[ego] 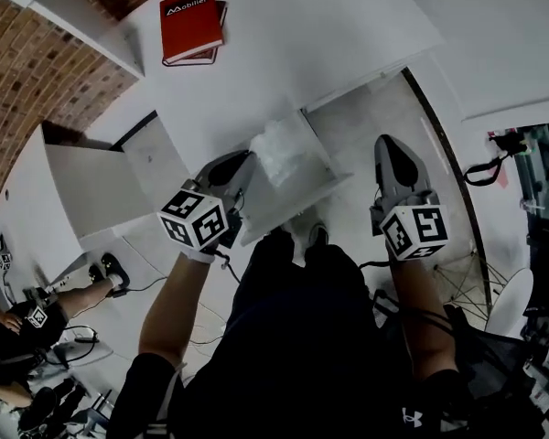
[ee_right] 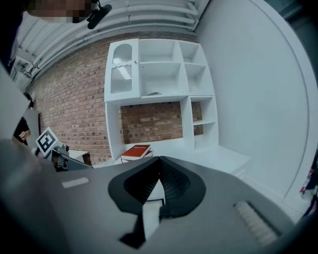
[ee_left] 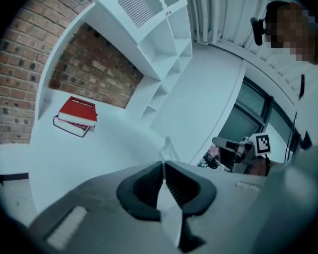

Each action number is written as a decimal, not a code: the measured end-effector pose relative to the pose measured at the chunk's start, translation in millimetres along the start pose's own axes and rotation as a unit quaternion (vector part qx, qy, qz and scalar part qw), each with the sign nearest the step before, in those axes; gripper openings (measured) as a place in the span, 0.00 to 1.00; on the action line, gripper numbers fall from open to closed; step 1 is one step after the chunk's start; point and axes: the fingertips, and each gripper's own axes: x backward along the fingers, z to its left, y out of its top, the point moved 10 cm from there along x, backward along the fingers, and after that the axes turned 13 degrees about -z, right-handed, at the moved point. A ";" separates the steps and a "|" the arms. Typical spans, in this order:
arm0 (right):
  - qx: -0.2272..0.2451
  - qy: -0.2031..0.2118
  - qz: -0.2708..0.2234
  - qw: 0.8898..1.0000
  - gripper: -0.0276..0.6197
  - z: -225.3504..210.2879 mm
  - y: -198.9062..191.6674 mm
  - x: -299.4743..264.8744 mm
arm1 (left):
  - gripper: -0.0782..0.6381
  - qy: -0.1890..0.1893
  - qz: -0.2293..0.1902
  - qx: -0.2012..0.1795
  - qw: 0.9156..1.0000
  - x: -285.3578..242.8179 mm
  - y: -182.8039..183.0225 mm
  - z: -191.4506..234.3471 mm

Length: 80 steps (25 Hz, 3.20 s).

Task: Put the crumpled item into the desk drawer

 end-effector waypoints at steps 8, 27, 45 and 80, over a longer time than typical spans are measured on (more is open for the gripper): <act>-0.016 -0.044 0.013 0.999 0.05 -15.2 -17.7 15.5 | 0.13 -0.029 0.047 0.016 0.998 -34.8 -27.5 4.8; -0.070 -0.081 0.054 0.993 0.05 -82.1 -61.7 31.6 | 0.13 0.015 0.179 0.056 0.982 -109.4 -142.1 34.3; -0.084 -0.103 0.104 0.986 0.05 -102.5 -99.3 41.4 | 0.13 0.027 0.270 0.084 0.959 -147.6 -239.2 68.1; -0.091 -0.115 0.133 0.980 0.05 -95.0 -115.4 50.6 | 0.31 0.065 0.307 0.095 0.945 -169.5 -286.4 90.6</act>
